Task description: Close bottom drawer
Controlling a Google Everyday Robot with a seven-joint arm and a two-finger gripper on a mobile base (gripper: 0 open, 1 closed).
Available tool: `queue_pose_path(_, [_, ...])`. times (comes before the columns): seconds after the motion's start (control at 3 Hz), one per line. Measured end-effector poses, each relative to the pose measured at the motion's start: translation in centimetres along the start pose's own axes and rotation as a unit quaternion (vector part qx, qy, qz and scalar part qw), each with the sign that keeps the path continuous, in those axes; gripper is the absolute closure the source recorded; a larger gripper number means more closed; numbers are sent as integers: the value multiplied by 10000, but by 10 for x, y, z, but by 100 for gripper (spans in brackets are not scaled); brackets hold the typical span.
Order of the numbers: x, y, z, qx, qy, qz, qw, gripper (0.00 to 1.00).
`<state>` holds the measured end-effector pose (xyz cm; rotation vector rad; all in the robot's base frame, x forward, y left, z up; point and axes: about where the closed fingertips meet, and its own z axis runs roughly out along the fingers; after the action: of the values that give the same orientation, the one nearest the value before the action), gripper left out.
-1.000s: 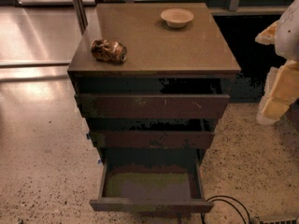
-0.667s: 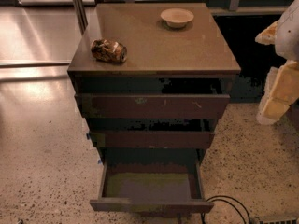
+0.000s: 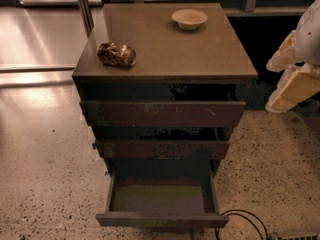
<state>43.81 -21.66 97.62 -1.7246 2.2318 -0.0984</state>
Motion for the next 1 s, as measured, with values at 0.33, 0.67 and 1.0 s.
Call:
queue_pose_path(0.33, [-5, 11, 17, -53, -79, 40, 9999, 64])
queue_pose_path(0.67, [-21, 42, 55, -284, -242, -154, 9992, 88])
queue_pose_path(1.0, [-36, 77, 106, -765, -313, -366, 9959, 100])
